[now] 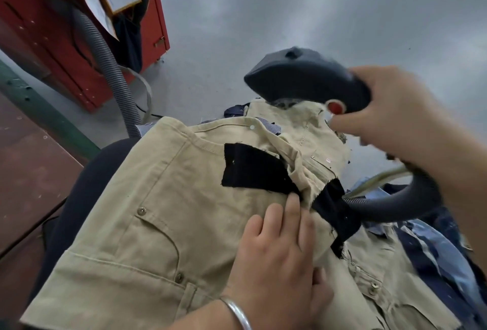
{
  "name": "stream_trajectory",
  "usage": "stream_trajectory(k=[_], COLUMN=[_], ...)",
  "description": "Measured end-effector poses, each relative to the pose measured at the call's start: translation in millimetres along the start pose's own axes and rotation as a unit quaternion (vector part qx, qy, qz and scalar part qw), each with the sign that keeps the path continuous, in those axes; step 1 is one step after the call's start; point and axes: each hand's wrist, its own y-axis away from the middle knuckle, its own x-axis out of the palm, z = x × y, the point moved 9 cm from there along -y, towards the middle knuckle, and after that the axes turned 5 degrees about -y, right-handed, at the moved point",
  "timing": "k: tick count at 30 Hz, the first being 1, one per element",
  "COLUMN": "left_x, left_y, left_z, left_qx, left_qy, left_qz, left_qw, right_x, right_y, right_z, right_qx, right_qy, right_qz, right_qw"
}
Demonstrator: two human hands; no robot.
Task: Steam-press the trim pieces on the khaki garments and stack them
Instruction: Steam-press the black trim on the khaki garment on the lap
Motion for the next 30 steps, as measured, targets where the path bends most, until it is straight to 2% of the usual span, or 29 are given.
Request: stream_trajectory(k=[5,11,18,22,26,30], left_x=[-2.0,-3.1,-3.6,-3.6,-1.3,0.5], left_y=[0.9,0.1,0.8,1.5,0.2,-1.5], left_z=[-1.5,-6.9,-5.5,-4.4,-3.2,-5.7], left_qx=[0.015,0.021,0.009,0.009,0.008,0.014], left_qy=[0.000,-0.024,-0.027,-0.023,-0.026,-0.029], left_qz=[-0.008,-0.018,-0.011,-0.005,0.008,0.014], left_qw=[1.000,0.999,1.000,1.000,1.000,0.999], right_x=[-28.1,19.8,40.6,14.4,-9.8,5.9], right_y=[55.4,82.9,23.5,5.6,34.4,62.3], right_z=[-17.4,-36.8,-11.3,-12.4,-8.1,-17.9], right_qx=[-0.010,0.050,0.023,0.028,-0.008,0.002], right_qy=[0.008,0.086,0.062,0.013,0.018,0.101], right_qz=[0.015,0.109,0.019,-0.006,0.038,0.114], right_qw=[1.000,0.989,0.998,0.999,0.999,0.988])
